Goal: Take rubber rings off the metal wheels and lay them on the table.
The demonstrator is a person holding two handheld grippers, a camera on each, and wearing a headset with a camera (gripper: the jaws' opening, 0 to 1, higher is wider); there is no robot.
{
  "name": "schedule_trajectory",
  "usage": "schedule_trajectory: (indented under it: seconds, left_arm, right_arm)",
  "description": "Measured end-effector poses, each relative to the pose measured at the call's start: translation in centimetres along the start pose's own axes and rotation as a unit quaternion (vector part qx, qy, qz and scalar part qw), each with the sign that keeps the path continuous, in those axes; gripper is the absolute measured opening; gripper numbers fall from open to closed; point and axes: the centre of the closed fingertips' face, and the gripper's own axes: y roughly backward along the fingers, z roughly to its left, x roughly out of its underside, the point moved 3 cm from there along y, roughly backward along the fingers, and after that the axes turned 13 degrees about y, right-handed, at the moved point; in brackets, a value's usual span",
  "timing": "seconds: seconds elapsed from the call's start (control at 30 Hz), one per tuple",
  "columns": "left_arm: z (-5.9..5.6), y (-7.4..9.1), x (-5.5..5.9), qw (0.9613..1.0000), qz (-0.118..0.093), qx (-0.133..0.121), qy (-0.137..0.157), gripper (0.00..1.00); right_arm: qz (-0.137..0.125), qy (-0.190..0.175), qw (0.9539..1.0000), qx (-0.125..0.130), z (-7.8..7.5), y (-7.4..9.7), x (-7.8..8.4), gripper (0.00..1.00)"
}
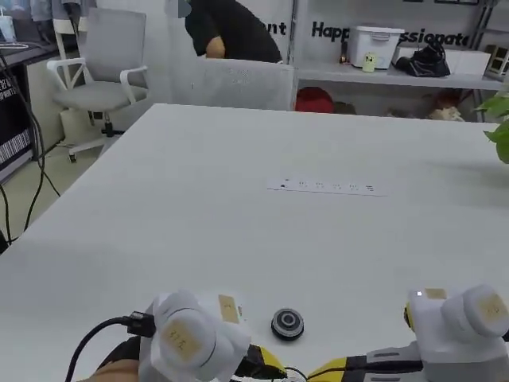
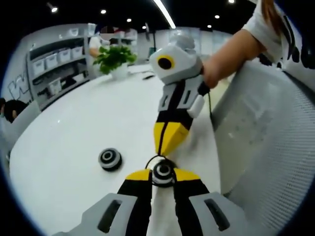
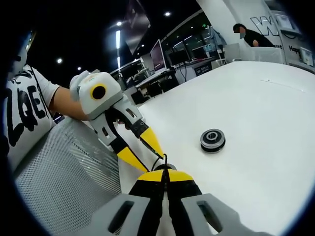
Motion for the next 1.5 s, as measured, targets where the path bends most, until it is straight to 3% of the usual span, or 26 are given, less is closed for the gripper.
schedule_trajectory:
  seconds: [0.3,0.6,1.07,1.5]
  left_arm:
    - [0.3,1.6,-0.8,0.9996,-0.023,-0.008,0.014,0.2]
    - [0.2,3.7,-0.8,0.999,-0.038,-0.012,0.018,0.24]
    - [1.0,6.4,-0.3,0.9963,-0.065,-0.035,0.044,0.31]
    - [1.6,8.4,0.9,0.9934,-0.079,-0.057,0.061,0.38]
  right_arm:
    - [-0.006,-0.002,1.0,0.004,-0.1,0.2,-0.4,0.0]
    - [-0.01,-0.001,0.9999,0.006,-0.3,0.4,-0.7,0.0]
    - [-0.009,-0.002,0.9999,0.005,-0.2,0.4,-0.9,0.0]
    - [-0.006,0.001,1.0,0.005,-0.2,0.5,-1.3,0.0]
